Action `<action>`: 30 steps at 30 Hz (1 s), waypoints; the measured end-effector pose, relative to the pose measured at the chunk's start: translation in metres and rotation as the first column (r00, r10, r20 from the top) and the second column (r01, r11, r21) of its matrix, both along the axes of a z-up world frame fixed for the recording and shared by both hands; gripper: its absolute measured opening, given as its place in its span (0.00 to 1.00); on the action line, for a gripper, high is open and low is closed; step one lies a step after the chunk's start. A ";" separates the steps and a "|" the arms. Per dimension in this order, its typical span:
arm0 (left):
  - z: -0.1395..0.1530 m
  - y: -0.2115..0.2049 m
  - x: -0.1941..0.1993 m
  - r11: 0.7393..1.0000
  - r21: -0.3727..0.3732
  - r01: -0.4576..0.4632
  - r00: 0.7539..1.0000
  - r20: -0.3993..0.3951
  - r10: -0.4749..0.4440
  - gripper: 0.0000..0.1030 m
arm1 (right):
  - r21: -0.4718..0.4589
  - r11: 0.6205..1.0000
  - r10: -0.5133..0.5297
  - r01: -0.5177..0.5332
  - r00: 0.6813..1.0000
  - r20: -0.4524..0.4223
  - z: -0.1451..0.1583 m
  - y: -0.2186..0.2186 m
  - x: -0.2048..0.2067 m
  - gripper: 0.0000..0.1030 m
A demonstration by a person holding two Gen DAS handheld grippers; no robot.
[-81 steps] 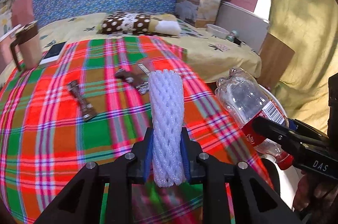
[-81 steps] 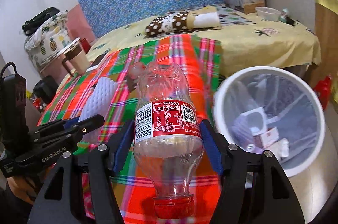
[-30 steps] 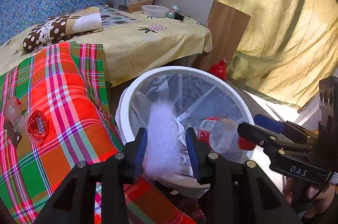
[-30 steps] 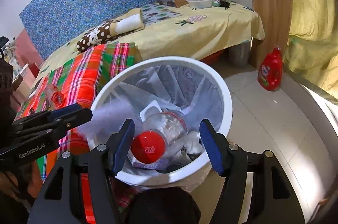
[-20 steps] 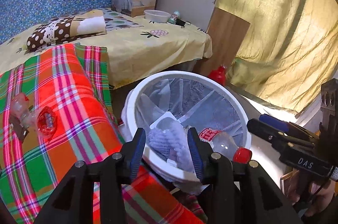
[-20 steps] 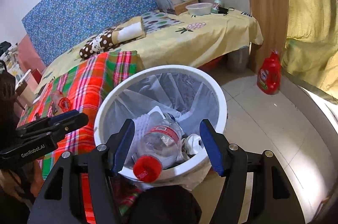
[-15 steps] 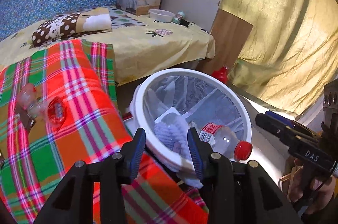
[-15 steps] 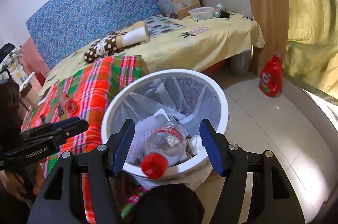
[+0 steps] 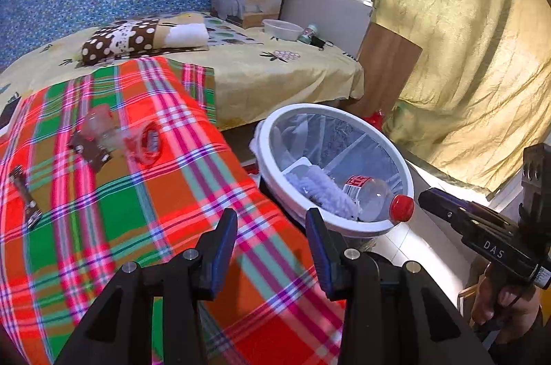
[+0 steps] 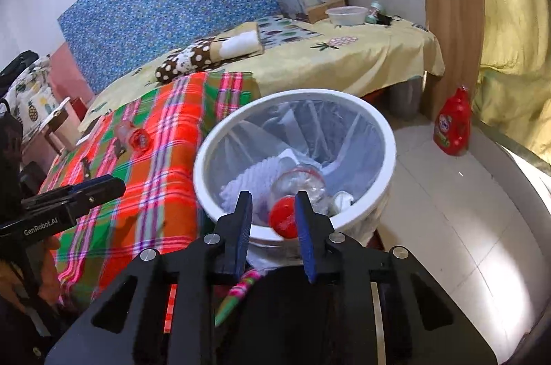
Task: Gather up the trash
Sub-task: 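Move both tools back over the cloth toward the snack wrappers and plastic cup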
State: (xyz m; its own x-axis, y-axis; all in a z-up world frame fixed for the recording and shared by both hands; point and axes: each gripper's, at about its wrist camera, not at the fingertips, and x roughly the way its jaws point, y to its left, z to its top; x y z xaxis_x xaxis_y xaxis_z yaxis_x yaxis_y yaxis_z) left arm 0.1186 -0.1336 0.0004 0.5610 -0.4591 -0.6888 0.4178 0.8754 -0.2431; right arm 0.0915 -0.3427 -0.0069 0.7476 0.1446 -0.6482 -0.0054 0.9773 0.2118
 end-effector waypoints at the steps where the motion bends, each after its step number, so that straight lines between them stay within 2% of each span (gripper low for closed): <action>1: 0.001 0.005 -0.003 1.000 -0.002 -0.013 1.000 0.005 0.013 0.40 | 0.002 1.000 0.008 -0.008 1.000 0.006 0.002 0.003 -0.001 0.27; 7: 0.005 0.031 -0.016 0.996 0.004 -0.087 0.996 0.025 0.087 0.40 | 0.009 0.996 0.091 -0.092 0.995 0.029 0.006 0.027 0.001 0.27; 18: 0.011 0.077 -0.034 0.981 0.016 -0.195 0.980 0.053 0.194 0.40 | 0.010 0.979 0.201 -0.201 0.979 0.021 0.008 0.066 0.006 0.27; 20: 0.010 0.085 -0.036 0.976 0.019 -0.215 0.975 0.055 0.214 0.40 | 0.009 0.976 0.218 -0.218 0.976 0.020 0.008 0.071 0.007 0.29; 22: 0.010 0.094 -0.036 0.972 0.021 -0.235 0.971 0.053 0.234 0.40 | 0.010 0.972 0.234 -0.234 0.972 0.020 0.008 0.076 0.008 0.36; 30: 0.008 0.120 -0.036 0.949 0.028 -0.313 0.949 0.052 0.312 0.40 | -0.004 0.956 0.295 -0.295 0.955 0.022 0.012 0.098 0.020 0.36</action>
State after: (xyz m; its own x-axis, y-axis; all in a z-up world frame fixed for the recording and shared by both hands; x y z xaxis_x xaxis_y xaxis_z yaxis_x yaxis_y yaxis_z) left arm 0.0830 -0.0135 0.0089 0.7043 -0.2315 -0.6711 0.1322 0.9716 -0.1964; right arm 0.1112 -0.2442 0.0054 0.6861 0.3602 -0.6321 -0.2979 0.9318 0.2076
